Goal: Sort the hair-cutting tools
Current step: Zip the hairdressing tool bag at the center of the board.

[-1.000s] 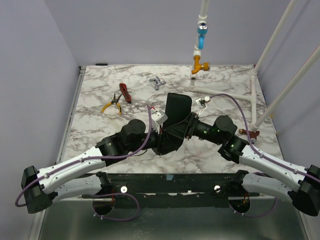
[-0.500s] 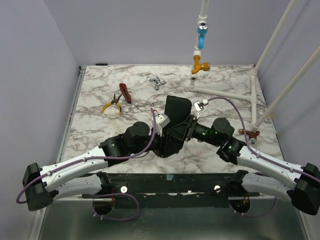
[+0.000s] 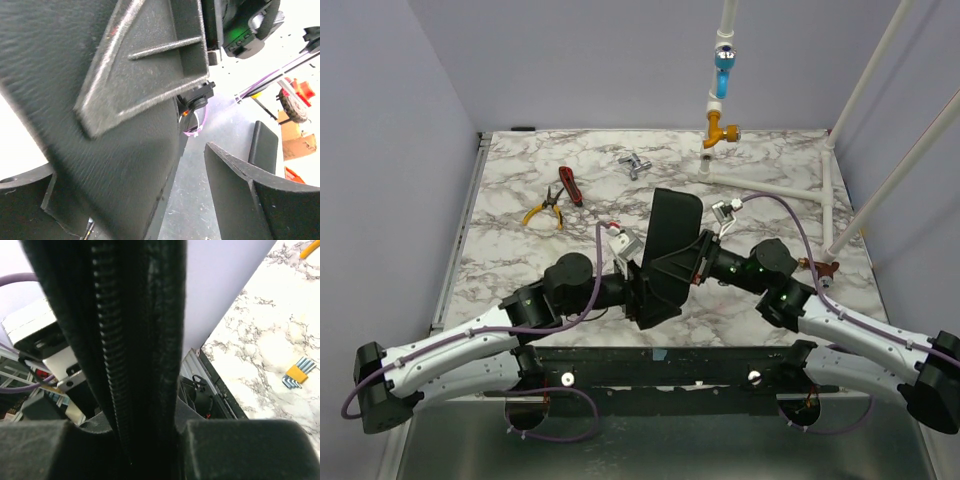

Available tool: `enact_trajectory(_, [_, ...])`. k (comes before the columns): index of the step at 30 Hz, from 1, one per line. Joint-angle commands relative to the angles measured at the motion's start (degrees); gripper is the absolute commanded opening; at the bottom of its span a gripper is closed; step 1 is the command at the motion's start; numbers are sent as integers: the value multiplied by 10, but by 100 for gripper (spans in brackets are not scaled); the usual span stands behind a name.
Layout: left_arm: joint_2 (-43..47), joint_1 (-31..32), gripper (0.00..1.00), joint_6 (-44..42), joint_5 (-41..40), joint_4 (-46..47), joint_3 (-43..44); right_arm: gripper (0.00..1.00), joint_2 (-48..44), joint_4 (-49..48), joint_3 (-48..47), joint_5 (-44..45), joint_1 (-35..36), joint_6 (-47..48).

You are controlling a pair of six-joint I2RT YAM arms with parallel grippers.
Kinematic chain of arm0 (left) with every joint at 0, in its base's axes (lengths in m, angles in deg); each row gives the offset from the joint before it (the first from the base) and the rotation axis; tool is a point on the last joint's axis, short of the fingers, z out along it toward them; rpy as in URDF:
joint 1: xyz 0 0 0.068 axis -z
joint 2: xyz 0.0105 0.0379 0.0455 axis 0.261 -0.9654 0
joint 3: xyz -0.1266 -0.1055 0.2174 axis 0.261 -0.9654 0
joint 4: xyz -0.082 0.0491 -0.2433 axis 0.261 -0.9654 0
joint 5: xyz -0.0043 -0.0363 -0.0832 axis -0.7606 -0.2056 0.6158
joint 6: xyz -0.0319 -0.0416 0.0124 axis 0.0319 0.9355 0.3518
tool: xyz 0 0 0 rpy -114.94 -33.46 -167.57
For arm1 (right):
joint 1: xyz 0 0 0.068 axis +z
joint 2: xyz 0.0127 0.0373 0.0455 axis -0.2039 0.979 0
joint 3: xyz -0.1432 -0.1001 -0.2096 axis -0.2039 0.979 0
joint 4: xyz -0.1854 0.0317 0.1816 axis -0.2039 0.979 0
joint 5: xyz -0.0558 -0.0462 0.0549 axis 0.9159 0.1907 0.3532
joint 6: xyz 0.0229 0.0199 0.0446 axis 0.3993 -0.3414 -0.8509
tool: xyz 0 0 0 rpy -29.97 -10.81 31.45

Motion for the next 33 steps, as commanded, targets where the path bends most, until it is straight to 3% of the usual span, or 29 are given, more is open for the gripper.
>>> enact_trajectory(1, [74,-24,83,-5,0,45,-31,2,-28,-4,-10,7,4,17])
enact_trajectory(9, [146,-70,80,20,78,110,-85,1,-39,-39,1,-23,2,27])
enact_trajectory(21, [110,-77,46,76,148,228,-116,1,-25,-187,33,-97,-1,-4])
enact_trajectory(29, [93,-78,43,96,169,262,-129,1,-19,-219,40,-113,-1,-8])
enact_trajectory(30, [91,-78,36,99,172,266,-131,1,-19,-219,40,-114,-1,-6])
enact_trajectory(32, [86,-78,9,103,178,269,-132,1,-17,-219,39,-115,-1,-5])
enact_trajectory(33, [84,-78,5,105,182,269,-131,1,-16,-218,38,-116,-1,-3])
